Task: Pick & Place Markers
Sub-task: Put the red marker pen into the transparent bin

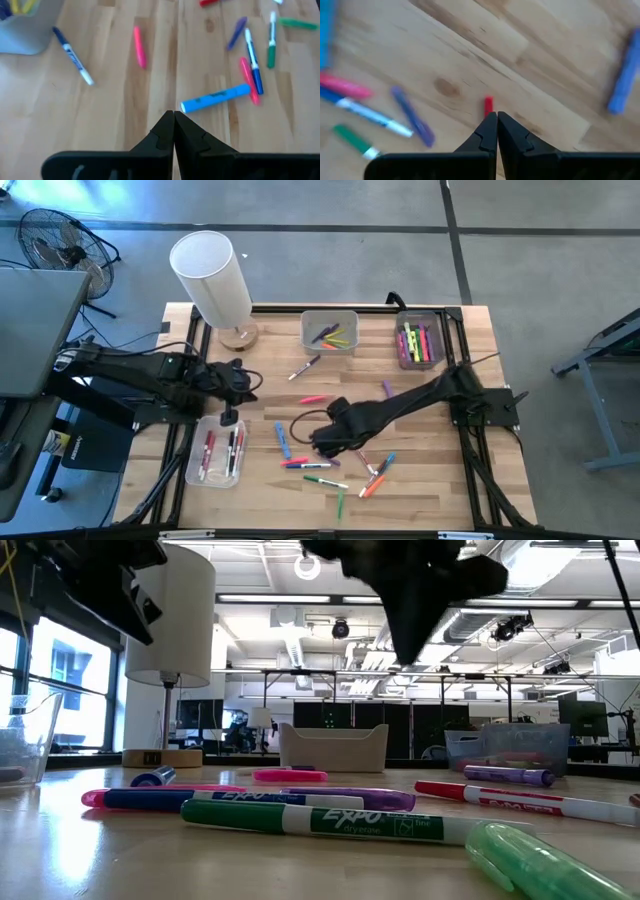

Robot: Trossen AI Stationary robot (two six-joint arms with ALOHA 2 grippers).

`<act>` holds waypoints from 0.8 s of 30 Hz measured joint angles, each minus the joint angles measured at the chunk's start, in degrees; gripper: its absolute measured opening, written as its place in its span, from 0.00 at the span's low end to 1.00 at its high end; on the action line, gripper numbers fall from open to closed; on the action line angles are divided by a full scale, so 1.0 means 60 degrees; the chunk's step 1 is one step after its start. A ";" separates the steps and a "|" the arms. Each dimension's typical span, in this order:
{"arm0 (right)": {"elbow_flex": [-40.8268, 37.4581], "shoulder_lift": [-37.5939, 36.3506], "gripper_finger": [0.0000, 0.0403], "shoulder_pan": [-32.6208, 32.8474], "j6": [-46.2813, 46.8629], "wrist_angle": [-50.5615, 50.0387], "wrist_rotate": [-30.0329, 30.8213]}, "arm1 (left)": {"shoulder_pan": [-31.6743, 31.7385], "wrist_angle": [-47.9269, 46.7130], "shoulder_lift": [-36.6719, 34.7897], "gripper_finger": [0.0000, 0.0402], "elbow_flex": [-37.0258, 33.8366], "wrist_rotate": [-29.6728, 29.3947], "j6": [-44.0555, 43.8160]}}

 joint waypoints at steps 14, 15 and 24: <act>-0.1391 0.0874 0.29 0.0539 0.0921 0.1424 -0.1432 | -0.0016 0.0059 0.0044 0.00 -0.0039 0.1331 0.0350; -0.1591 0.0874 0.31 0.0557 0.0921 0.1652 -0.1598 | -0.0016 0.0059 0.0044 0.00 -0.0039 0.1369 0.0354; -0.3665 0.0733 0.31 0.0728 0.1141 0.4133 -0.2355 | -0.0016 0.0052 0.0041 0.00 -0.0039 0.1468 0.0350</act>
